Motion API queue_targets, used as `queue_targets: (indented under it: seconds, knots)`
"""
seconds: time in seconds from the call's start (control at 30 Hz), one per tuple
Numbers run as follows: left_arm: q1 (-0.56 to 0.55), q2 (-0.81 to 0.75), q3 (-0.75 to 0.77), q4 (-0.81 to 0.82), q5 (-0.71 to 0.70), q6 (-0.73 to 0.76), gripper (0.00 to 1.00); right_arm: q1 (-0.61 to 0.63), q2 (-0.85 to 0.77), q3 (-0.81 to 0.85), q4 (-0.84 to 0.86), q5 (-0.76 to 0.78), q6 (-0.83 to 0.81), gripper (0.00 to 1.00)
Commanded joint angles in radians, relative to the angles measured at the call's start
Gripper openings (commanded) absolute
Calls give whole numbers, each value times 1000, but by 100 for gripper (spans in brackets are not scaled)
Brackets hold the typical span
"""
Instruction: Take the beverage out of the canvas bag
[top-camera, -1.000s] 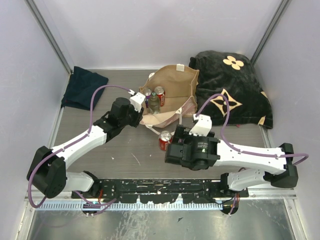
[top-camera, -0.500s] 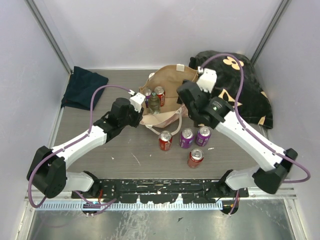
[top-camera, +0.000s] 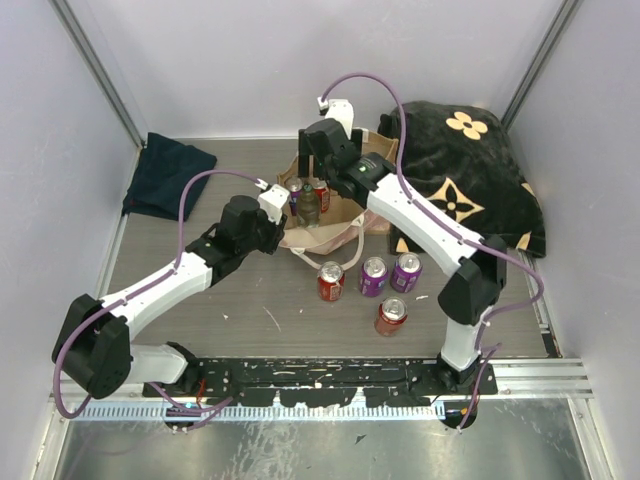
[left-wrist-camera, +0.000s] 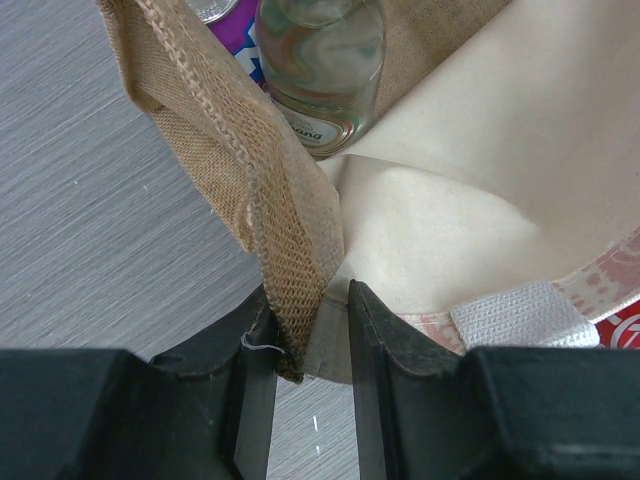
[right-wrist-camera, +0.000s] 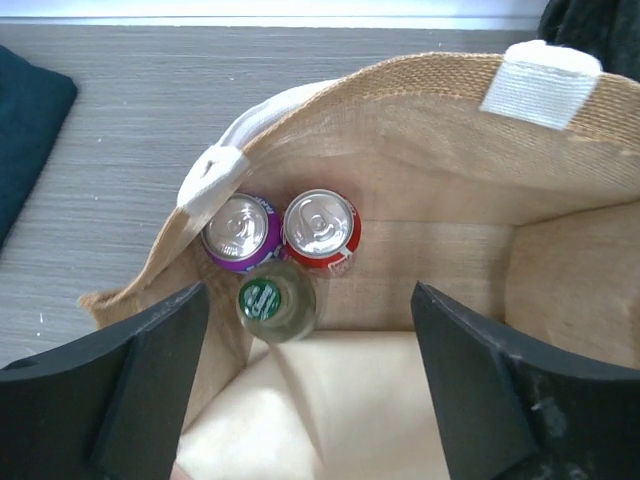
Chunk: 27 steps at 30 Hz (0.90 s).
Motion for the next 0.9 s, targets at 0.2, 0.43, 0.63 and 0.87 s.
queue_targets:
  seconds: [0.2,0.43,0.63,0.87]
  knots:
    - [0,-6,-23,-15,-25,9,39,-135,175,175,-27,-168,97,75]
    - [0,-2,-25,-13,-36,11,39,-148,251,198,-35,-282,106,86]
    - [0,-1,-23,-20,-44,22,39,-148,319,225,-48,-350,113,96]
    - [0,0,-22,-26,-47,32,39,-148,383,241,-57,-367,123,98]
